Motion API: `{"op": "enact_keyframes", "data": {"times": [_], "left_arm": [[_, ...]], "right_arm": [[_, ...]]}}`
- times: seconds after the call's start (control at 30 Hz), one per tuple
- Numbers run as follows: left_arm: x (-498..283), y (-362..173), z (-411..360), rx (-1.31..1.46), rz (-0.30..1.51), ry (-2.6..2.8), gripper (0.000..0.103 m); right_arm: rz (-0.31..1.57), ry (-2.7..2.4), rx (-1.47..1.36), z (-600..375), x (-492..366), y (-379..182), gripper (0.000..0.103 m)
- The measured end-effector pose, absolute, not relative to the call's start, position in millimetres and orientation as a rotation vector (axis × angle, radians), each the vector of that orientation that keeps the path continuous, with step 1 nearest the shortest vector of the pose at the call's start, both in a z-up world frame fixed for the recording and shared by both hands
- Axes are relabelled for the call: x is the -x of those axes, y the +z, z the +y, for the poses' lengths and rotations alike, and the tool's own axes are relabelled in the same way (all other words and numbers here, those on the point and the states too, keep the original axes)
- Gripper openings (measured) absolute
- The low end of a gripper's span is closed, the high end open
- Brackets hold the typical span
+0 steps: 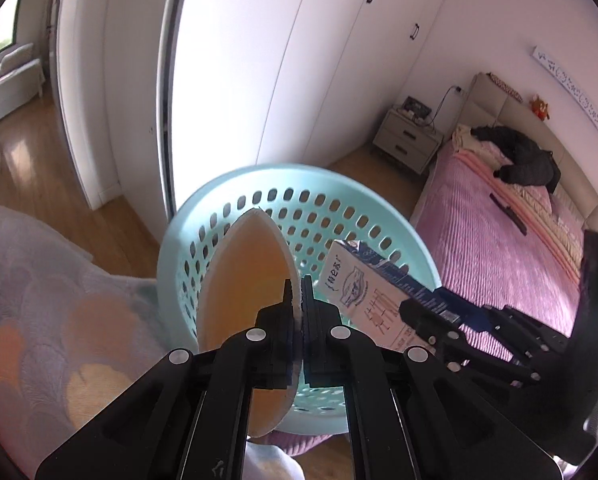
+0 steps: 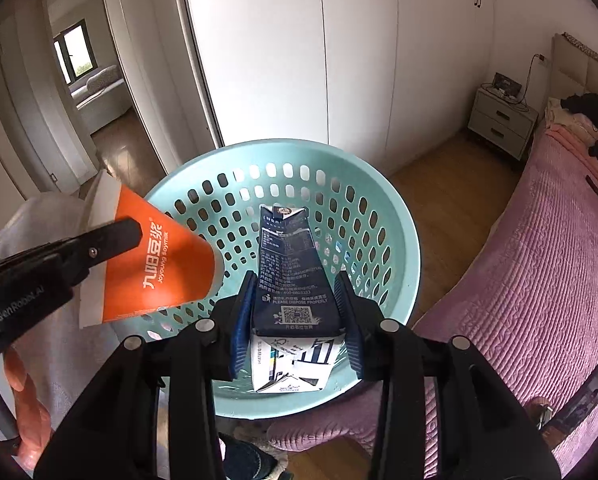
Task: Collect trash
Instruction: 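Release the cup and carton into the mint-green basket with both tools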
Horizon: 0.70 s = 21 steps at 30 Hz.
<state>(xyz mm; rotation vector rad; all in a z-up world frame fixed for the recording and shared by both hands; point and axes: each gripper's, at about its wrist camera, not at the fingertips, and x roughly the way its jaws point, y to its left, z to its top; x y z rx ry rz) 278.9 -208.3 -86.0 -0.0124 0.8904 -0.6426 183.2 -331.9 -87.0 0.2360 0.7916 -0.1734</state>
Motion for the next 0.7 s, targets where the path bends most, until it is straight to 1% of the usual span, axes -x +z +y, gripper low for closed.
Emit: {"op": "enact_keyframes", "data": {"times": [0.1,0.13,0.17,0.2,0.23,0.27,0.3,0.37,0.5,0.7], "left_arm": [[-284.4,-93.6,-210.6,-0.006,0.913,-0.637,0.002],[-284.0,-93.3,-209.3,-0.007,0.916,-0.635,0.008],[-282.4,-91.8,-207.9,-0.005,0.917,-0.638,0.024],[-279.6,-88.7,-210.6,-0.004,0.909,-0.636,0.033],[-276.8,-86.0,-207.4,-0.010,0.889,-0.624,0.047],[-274.5,-82.8,-213.9,-0.014,0.878,-0.618,0.054],[-271.5,-80.5,-210.8,-0.015,0.870,-0.621,0.054],[-266.0,-74.9,-207.8,-0.008,0.864,-0.629,0.055],[-249.3,-60.1,-191.7,0.008,0.826,-0.621,0.057],[-210.1,-24.5,-145.8,0.051,0.716,-0.573,0.065]], "right_arm": [[0.786,-0.171,-0.245,-336.0,-182.2,-85.9,0.037],[0.790,-0.172,-0.245,-336.6,-182.2,-86.3,0.037],[0.792,-0.168,-0.249,-337.3,-182.6,-86.8,0.037],[0.793,-0.166,-0.253,-338.9,-183.5,-87.2,0.038],[0.794,-0.171,-0.255,-341.1,-184.1,-87.1,0.039],[0.793,-0.176,-0.258,-342.6,-184.0,-85.7,0.043],[0.789,-0.178,-0.264,-343.1,-183.1,-85.3,0.047],[0.774,-0.172,-0.279,-344.8,-179.8,-82.7,0.049],[0.734,-0.159,-0.295,-343.2,-171.4,-73.0,0.049],[0.658,-0.099,-0.291,-322.6,-156.5,-47.5,0.049]]}}
